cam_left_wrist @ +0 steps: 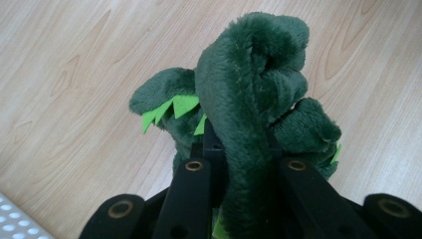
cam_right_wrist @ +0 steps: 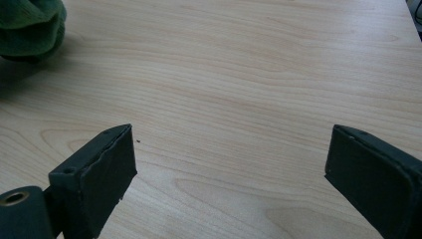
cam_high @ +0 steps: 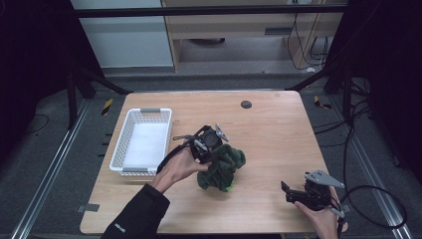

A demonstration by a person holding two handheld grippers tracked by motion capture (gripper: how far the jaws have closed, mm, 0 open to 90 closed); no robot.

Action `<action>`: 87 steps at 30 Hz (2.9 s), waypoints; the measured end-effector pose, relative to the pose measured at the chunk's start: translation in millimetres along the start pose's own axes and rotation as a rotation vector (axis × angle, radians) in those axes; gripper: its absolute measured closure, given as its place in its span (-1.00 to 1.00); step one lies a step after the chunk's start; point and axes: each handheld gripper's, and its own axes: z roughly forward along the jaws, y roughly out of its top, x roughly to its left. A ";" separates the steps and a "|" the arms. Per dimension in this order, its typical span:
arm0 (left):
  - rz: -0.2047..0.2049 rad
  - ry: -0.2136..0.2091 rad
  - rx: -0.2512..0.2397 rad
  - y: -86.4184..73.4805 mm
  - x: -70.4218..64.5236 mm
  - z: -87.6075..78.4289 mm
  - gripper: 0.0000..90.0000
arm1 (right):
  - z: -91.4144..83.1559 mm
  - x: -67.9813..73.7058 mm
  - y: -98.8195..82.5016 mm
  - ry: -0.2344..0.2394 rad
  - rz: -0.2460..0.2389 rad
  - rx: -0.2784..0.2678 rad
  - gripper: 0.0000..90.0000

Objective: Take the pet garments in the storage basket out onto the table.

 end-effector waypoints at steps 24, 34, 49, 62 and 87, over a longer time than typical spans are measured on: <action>-0.003 -0.058 -0.001 -6.6 -1.4 35.7 0.64 | 0.1 0.3 -0.1 0.003 -0.003 0.001 -0.87; -0.013 -0.084 -0.009 -11.1 -2.6 42.6 0.39 | 0.3 -0.1 -0.4 0.003 -0.003 0.003 -0.87; -0.018 -0.076 -0.084 -16.6 -5.3 30.9 -0.20 | 1.0 -0.6 -0.7 -0.001 -0.011 0.001 -0.87; -0.039 -0.095 -0.186 -27.5 -7.0 7.1 -0.35 | 0.8 -1.1 -1.0 -0.003 -0.005 0.002 -0.87; -0.236 0.030 -0.480 -103.5 3.0 -18.9 -0.44 | 0.6 -0.2 -1.2 -0.009 0.002 0.006 -0.88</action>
